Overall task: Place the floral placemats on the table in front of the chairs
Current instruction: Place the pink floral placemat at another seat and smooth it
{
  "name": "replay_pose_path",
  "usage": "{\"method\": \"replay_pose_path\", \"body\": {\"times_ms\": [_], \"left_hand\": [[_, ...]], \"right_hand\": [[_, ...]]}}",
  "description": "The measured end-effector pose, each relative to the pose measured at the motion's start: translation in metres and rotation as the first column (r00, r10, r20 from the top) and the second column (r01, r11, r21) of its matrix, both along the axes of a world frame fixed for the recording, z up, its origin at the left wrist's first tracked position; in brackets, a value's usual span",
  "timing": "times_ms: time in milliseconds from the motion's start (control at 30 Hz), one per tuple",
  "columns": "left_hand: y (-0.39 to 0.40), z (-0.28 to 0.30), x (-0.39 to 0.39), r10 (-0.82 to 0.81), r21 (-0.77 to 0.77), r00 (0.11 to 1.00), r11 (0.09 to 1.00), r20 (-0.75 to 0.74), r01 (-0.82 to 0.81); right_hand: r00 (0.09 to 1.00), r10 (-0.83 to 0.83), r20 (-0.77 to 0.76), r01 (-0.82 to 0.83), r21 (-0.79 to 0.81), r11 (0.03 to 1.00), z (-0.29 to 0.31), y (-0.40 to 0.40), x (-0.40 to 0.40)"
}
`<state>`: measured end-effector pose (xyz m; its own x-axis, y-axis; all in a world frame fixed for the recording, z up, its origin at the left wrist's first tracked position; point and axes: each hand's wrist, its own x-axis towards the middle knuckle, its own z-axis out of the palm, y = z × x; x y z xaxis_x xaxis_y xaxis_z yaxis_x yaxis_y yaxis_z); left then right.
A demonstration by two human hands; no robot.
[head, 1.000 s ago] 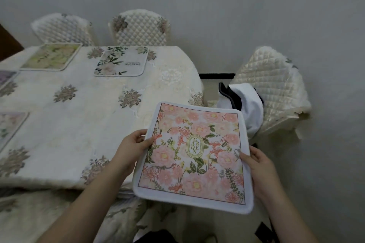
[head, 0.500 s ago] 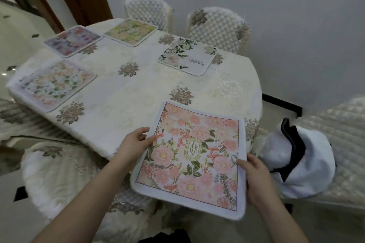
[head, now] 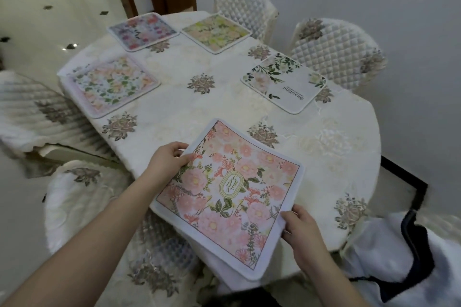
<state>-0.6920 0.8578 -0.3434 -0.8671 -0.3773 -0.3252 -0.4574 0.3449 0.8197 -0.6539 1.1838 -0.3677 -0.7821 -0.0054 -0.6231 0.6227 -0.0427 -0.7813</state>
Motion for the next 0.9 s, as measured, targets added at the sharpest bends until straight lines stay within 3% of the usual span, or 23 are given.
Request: {"method": "replay_pose_path", "body": {"times_ms": [367, 900], "left_hand": [[-0.043, 0.006, -0.046, 0.115, -0.267, 0.983, 0.961, 0.140, -0.074], [-0.099, -0.038, -0.075, 0.255, -0.423, 0.954, 0.890, 0.158, -0.168]], "right_hand": [[0.933, 0.329, 0.148, -0.299, -0.191, 0.935, -0.022, -0.041, -0.053], [0.803, 0.549, 0.232, -0.460, -0.343, 0.819, -0.037, -0.107, -0.096]]}}
